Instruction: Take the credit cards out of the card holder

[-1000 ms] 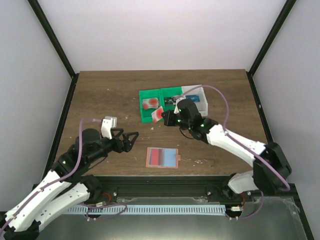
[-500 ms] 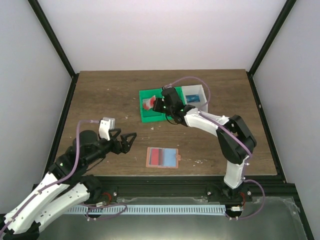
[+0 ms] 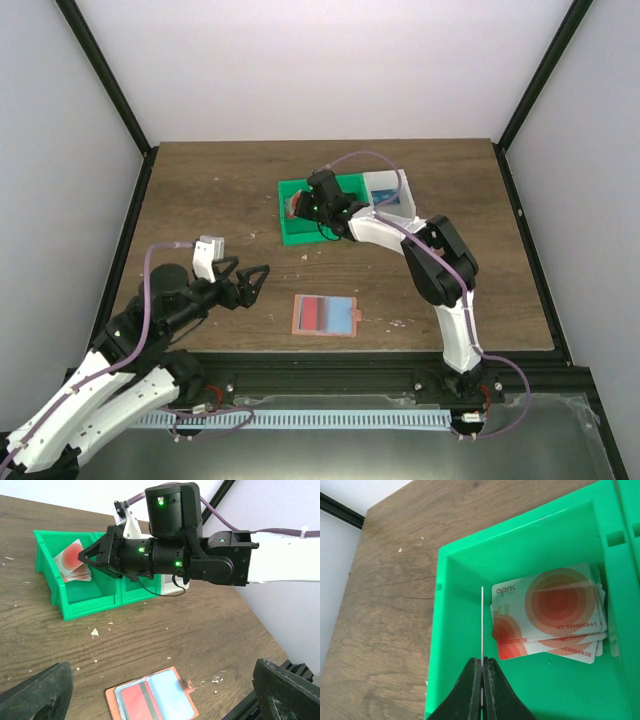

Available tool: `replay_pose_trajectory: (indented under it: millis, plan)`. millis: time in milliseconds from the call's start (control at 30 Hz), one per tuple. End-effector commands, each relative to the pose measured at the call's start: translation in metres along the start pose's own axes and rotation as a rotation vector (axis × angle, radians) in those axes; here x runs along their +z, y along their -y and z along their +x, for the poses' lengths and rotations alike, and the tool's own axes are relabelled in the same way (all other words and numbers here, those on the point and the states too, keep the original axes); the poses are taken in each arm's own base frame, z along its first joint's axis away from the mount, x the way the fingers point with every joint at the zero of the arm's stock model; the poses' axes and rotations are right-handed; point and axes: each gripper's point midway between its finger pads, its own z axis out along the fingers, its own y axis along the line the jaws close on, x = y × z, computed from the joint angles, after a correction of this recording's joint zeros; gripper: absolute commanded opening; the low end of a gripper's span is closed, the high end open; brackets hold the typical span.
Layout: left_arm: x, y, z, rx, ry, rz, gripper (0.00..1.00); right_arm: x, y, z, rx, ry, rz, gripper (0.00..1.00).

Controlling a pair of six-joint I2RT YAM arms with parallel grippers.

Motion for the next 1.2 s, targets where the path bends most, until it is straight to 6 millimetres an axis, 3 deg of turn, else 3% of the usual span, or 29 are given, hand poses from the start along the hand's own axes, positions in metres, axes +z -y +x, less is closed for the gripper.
replay_pose_trajectory:
  millis: [0, 333, 633, 767, 1167]
  plan:
    - [0.001, -0.002, 0.004, 0.016, -0.006, -0.006, 1.0, 0.007, 0.0, -0.014, 0.017, 0.019, 0.017, 0.01]
    - [0.0, -0.002, 0.003, 0.014, -0.003, -0.009, 1.0, 0.017, 0.016, -0.012, 0.04, -0.007, 0.056, 0.1]
    - [0.002, -0.005, 0.004, 0.011, -0.009, -0.022, 1.0, 0.015, 0.017, -0.016, 0.027, -0.025, 0.067, 0.2]
    - [0.003, -0.006, 0.005, 0.008, -0.011, -0.033, 1.0, 0.009, 0.012, -0.022, 0.004, -0.018, 0.068, 0.21]
    - [0.013, -0.01, 0.013, 0.01, -0.056, -0.058, 1.0, -0.022, -0.005, -0.054, -0.088, 0.034, 0.079, 0.4]
